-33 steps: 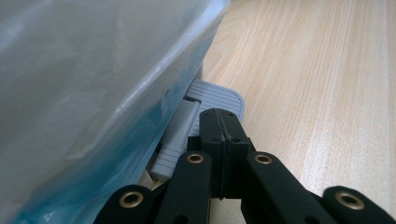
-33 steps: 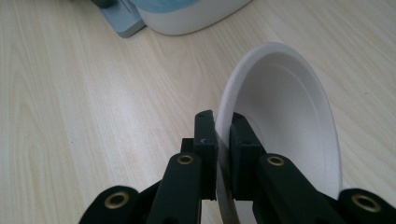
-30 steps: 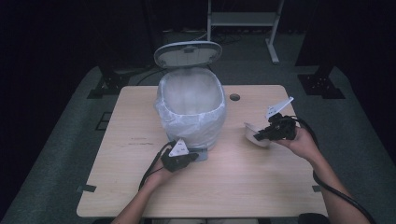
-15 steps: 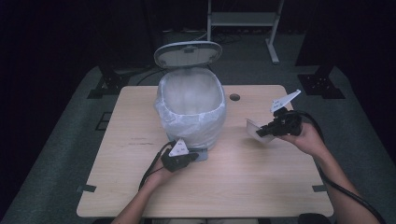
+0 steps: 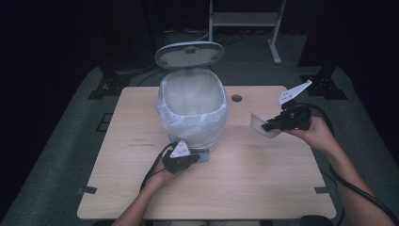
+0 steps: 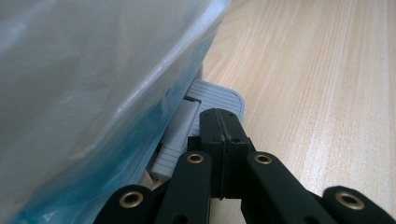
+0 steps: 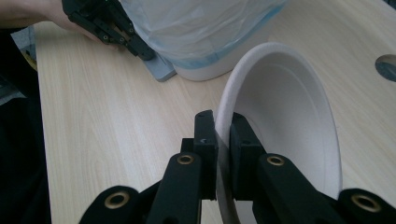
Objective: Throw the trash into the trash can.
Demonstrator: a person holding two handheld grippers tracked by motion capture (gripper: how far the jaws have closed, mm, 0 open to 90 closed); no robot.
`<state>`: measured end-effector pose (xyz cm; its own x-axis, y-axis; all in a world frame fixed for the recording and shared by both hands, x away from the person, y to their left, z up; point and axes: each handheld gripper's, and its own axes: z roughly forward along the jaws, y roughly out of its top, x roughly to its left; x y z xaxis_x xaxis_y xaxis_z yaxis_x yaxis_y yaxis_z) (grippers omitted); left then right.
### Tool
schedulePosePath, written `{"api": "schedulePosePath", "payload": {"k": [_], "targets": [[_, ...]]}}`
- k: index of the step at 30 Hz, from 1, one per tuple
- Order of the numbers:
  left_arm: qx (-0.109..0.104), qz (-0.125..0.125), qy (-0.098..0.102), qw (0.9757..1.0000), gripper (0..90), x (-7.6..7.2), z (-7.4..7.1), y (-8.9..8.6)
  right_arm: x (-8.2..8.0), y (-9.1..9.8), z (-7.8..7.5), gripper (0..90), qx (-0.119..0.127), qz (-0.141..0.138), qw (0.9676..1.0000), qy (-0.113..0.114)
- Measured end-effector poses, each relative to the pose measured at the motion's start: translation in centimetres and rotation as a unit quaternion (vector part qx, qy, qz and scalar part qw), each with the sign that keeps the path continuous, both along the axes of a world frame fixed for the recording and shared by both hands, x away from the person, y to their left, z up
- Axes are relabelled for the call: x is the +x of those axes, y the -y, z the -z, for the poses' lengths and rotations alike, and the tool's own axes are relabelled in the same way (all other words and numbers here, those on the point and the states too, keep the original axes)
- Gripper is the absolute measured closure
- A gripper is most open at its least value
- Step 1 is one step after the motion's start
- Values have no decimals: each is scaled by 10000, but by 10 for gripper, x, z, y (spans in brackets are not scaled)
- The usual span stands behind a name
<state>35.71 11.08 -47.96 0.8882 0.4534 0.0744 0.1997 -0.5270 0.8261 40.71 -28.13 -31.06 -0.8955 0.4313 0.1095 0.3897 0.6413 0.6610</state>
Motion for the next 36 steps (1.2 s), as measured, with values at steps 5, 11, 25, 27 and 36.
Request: {"api": "schedulePosePath", "payload": {"k": [5, 11, 25, 27, 36], "targets": [[-7, -5, 2, 10000, 900, 0, 0, 0, -1, 0, -12, 830, 75, -38, 10000, 34], [11, -10, -5, 10000, 900, 0, 0, 0, -3, -1, -28, 830, 114, -89, 9999, 76], [47, 9, 30, 10000, 900, 0, 0, 0, -12, -6, -69, 830, 127, -204, 9993, 299], [53, 10, 37, 10000, 900, 0, 0, 0, -13, -7, -75, 830, 142, -229, 9991, 332], [45, 4, 28, 10000, 900, 0, 0, 0, -18, -10, -95, 830, 106, -297, 9986, 425]]}}
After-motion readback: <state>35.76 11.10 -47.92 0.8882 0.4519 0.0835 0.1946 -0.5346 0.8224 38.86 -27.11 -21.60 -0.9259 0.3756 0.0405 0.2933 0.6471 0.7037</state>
